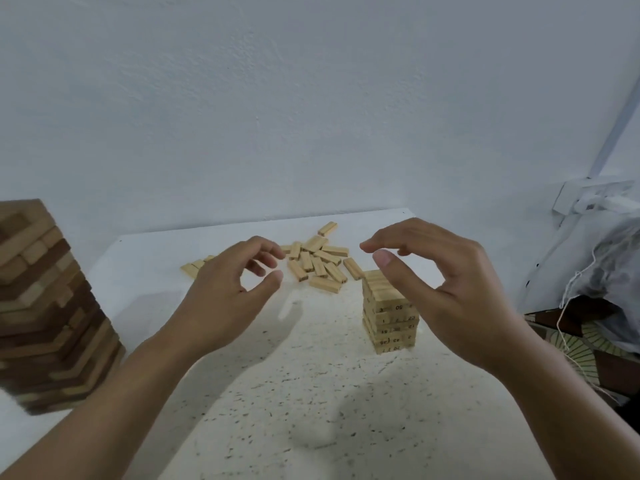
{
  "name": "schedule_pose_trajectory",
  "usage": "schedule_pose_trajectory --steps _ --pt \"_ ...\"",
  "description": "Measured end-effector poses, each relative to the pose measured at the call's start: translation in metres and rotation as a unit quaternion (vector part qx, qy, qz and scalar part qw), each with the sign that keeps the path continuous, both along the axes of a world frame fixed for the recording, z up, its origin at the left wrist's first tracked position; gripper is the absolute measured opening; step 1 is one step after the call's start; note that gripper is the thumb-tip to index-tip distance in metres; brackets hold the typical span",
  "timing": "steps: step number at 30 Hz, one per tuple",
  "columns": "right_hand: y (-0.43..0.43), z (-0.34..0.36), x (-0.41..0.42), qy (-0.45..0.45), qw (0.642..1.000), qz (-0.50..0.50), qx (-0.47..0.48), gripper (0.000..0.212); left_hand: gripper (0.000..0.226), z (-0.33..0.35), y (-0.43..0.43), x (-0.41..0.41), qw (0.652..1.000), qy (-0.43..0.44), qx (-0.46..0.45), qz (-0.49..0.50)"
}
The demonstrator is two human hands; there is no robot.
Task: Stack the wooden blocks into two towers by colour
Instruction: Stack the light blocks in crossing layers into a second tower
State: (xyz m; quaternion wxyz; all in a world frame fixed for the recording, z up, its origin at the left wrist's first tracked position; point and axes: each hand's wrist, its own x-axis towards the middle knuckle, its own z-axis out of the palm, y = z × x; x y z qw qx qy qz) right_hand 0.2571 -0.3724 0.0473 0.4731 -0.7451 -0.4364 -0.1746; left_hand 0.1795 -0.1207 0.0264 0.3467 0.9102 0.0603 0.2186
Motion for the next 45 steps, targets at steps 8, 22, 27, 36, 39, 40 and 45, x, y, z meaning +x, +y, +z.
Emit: schedule_pose_trajectory --steps 8,22,27,36,39,40,45 --pt "0.062 -0.009 -0.037 0.082 0.99 0.027 -0.113 0.024 0.025 -0.03 0.037 -0.02 0.984 0.123 0.052 0.115" --pt "0.175 -0.055 0.005 0.116 0.956 -0.034 -0.266 0.04 0.055 -0.051 0.069 0.01 0.93 0.231 0.197 0.205" --pt "0.208 -0.067 0.016 0.075 0.952 -0.025 -0.295 0.042 0.06 -0.065 0.073 0.018 0.928 0.239 0.213 0.189" --pt "0.246 -0.066 0.037 0.127 0.932 0.002 -0.339 0.056 0.066 -0.07 0.079 0.024 0.932 0.24 0.202 0.182" --pt "0.246 -0.066 0.035 0.098 0.925 -0.012 -0.366 0.056 0.065 -0.072 0.082 0.023 0.939 0.214 0.198 0.182" --pt "0.246 -0.067 0.034 0.083 0.929 -0.017 -0.361 0.054 0.066 -0.073 0.082 0.023 0.942 0.209 0.193 0.179" --pt "0.239 -0.077 0.031 0.061 0.947 -0.011 -0.315 0.043 0.064 -0.07 0.081 0.018 0.949 0.217 0.177 0.142"
